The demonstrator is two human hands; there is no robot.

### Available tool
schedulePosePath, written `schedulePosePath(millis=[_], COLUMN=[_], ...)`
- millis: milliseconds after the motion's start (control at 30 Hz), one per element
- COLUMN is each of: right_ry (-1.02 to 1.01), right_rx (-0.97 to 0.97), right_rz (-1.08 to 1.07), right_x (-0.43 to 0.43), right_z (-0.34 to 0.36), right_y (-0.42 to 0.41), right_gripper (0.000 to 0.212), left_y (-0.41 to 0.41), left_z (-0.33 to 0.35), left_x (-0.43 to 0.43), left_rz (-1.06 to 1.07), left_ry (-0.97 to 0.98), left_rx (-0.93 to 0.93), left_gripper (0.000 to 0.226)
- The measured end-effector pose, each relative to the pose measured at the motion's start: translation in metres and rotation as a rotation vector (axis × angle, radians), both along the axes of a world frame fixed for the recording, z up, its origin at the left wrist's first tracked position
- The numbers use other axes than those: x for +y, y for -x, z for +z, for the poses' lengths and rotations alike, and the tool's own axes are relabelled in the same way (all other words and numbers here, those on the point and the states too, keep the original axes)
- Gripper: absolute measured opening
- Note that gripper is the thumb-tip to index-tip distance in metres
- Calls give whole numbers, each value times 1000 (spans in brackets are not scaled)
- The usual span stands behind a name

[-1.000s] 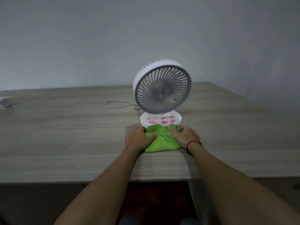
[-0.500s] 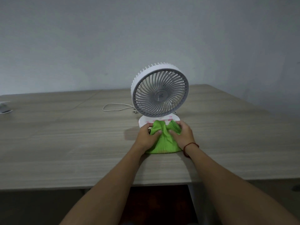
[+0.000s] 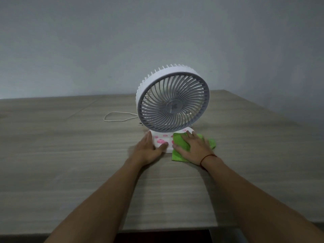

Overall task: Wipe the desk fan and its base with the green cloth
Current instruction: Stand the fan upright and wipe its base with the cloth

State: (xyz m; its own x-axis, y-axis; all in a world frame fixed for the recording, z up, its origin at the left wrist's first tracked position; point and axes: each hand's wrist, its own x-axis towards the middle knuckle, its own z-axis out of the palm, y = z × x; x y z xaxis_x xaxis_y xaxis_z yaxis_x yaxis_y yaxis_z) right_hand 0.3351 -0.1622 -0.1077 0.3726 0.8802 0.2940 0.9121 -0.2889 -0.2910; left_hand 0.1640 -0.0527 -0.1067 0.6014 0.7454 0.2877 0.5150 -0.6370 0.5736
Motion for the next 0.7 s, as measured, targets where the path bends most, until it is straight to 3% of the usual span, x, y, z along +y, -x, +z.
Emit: schedulePosePath(millis=[100,200,367,433,600,700], right_ry=[19,-48,-410,-454,18,87], right_rx=[30,172,466,503,299,216], right_rz=[66,78,-271,-324,-174,-76], right_x=[2,0,10,21,49,53], right_z=[1,-1,9,15,11,8], right_y=[-1,-3,-13,-17,-21,-22], right_gripper=[62,51,46,45,57,55], left_y=[-4,-4,-2,-2,-2,-1], left_z=[-6,-7,-9,-9,-11,-9], left_x=[1,0,2,6,4,4], left_rz=[69,84,69,55,48,64], left_ry=[-1,4,11,5,-2,4], left_rx=[161,155,156,154,183,191], left_gripper=[97,104,99,97,102,103])
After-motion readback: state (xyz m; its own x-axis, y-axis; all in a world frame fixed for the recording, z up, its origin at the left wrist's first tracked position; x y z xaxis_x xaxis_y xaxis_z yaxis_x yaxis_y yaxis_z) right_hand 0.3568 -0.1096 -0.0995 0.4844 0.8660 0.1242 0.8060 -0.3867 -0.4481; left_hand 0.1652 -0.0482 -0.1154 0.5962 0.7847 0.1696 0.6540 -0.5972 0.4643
